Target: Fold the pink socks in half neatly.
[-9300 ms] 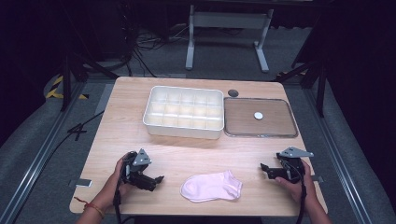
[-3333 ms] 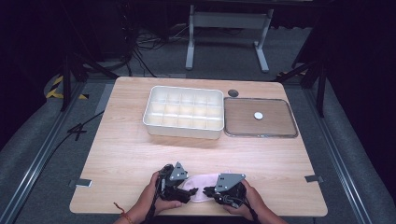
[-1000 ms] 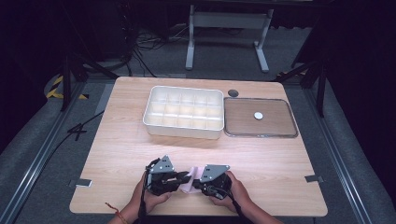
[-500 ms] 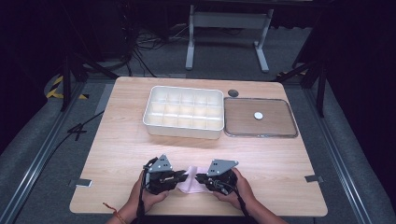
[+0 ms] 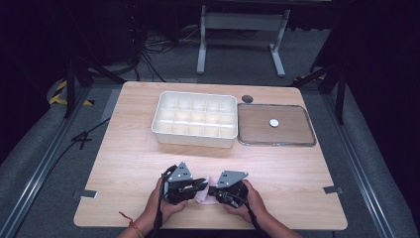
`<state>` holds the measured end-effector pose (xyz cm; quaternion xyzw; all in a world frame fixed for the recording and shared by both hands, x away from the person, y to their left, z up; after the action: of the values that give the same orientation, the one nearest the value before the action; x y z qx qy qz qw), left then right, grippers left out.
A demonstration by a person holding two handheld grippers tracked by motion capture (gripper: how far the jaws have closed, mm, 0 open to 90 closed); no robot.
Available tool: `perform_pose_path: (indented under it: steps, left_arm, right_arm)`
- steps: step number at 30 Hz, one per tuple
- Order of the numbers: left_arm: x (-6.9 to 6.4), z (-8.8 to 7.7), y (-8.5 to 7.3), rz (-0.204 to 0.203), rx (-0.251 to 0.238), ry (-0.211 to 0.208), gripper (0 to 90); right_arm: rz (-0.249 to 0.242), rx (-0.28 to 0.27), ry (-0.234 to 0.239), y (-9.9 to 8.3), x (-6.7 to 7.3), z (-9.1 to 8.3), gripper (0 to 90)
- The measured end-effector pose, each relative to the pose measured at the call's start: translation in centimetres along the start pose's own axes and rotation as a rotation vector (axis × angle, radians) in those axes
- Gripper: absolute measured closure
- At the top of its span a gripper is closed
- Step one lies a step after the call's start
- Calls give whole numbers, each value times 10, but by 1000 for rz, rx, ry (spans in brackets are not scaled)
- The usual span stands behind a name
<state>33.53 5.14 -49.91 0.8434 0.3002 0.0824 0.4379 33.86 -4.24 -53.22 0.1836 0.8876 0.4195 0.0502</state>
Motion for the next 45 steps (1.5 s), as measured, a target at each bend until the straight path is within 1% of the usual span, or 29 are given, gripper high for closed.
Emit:
perform_pose_path:
  steps: [2, 3, 4, 5, 6, 7, 10, 11, 14, 16, 17, 19, 20, 24, 25, 26, 27, 30, 33, 34, 35, 36, 37, 38, 39, 41, 42, 44, 45]
  left_arm:
    - [0, 1, -1, -5, 2, 3, 808]
    - [1, 1, -1, -10, 3, 6, 809]
    - [3, 0, -1, -6, 2, 11, 810]
    - [5, -1, -2, -15, 2, 14, 811]
    - [5, -1, -2, -15, 2, 14, 811]
    - [5, -2, -2, -23, -4, 10, 811]
    - [4, -3, -4, -19, 2, 8, 811]
    - [4, -3, -4, -9, 7, 9, 811]
    - [3, -2, -3, 0, 7, 9, 811]
    - [3, -1, -2, 3, 12, 15, 811]
    - [3, 0, -2, 1, 12, 13, 810]
    - [3, 0, -2, 1, 14, 14, 810]
    - [3, 1, -2, -1, 15, 14, 810]
    - [0, 4, -2, 23, 27, 19, 809]
    - [0, 4, -2, 23, 27, 19, 810]
    - [0, 4, -2, 24, 31, 21, 810]
    - [1, 4, -2, 32, 32, 23, 810]
    - [4, 4, -1, 24, 32, 21, 811]
    - [5, 5, 2, 5, 32, 17, 811]
    - [5, 5, 2, 5, 32, 17, 811]
    - [5, 6, 3, 22, 41, 18, 811]
    - [4, 7, 4, 20, 42, 20, 810]
    - [4, 7, 5, 31, 43, 22, 810]
    - [4, 8, 6, 22, 42, 25, 810]
    - [5, 8, 6, 34, 49, 26, 810]
    - [4, 9, 8, 26, 47, 33, 810]
    - [4, 10, 9, 45, 54, 40, 810]
    - [1, 11, 11, 42, 50, 38, 811]
    - [0, 12, 12, 51, 52, 44, 811]
  right_arm:
    - [-4, -1, -2, 0, -2, -3, 838]
    - [-1, -6, 1, 0, -3, -4, 833]
    - [3, -12, 0, 0, -6, -7, 830]
    - [8, -20, -6, 1, -8, -11, 830]
    - [8, -20, -6, 1, -8, -11, 830]
    - [8, -35, -15, 3, -11, -18, 829]
    - [-5, -54, -52, 4, -21, -40, 823]
    - [-3, -52, -55, 2, -25, -48, 819]
    - [7, -31, -59, -8, -30, -61, 817]
    - [5, -4, -52, -15, -32, -65, 813]
    - [-2, 10, -59, -19, -33, -66, 809]
    - [-7, 20, -69, -20, -35, -66, 808]
    - [-1, 39, -72, -23, -38, -64, 800]
    - [11, 72, -75, -29, -42, -56, 800]
    - [11, 72, -75, -29, -42, -56, 800]
    - [11, 84, -76, -31, -42, -53, 803]
    - [14, 80, -69, -31, -42, -52, 806]
    - [20, 76, -71, -31, -40, -50, 817]
    - [18, 73, -72, -31, -40, -49, 819]
    - [16, 72, -72, -30, -41, -49, 819]
    - [16, 71, -72, -30, -41, -49, 819]
    - [16, 71, -72, -30, -41, -49, 819]
    - [16, 71, -73, -30, -41, -49, 819]
    - [16, 71, -72, -30, -41, -49, 819]
    - [16, 71, -73, -30, -41, -49, 820]
    - [15, 71, -73, -30, -41, -49, 821]
    - [15, 72, -74, -30, -41, -49, 820]
    - [14, 72, -75, -30, -41, -49, 820]
    - [13, 73, -76, -30, -41, -49, 820]
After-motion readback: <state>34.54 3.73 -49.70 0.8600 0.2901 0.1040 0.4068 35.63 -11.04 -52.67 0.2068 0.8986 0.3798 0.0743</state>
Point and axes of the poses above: each handheld gripper's, and its own axes: z roughly forward along the jaws, y roughly out of its top, x roughly to its left, the point moved 8 cm from there along z, roughly forward along the jaws, and after that the axes turned 4 degrees about y, right-handed, at the moved point
